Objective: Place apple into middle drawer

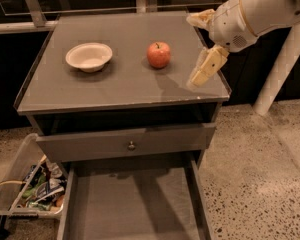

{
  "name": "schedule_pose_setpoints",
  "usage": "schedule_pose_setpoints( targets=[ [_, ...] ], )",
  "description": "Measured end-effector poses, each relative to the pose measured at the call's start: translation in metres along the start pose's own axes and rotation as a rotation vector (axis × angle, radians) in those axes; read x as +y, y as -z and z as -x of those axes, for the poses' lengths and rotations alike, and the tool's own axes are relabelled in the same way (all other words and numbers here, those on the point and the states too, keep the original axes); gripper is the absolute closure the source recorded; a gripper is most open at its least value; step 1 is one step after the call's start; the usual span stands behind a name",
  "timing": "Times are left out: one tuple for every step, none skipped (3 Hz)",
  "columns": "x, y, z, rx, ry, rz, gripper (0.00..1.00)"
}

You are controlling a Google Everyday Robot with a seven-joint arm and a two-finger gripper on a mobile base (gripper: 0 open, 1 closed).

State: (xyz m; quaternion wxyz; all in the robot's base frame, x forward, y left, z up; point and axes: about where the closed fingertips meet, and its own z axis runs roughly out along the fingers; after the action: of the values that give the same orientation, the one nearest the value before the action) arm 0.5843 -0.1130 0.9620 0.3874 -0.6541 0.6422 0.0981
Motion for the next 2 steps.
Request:
schedule_pose_setpoints(
  targets=[
    [-0.023, -0.033, 0.004, -0.103, -0.038, 0.012, 0.0],
    [-0.039, -0.065, 0.005, -0.165, -0.087, 0.041, 0.0]
  ],
)
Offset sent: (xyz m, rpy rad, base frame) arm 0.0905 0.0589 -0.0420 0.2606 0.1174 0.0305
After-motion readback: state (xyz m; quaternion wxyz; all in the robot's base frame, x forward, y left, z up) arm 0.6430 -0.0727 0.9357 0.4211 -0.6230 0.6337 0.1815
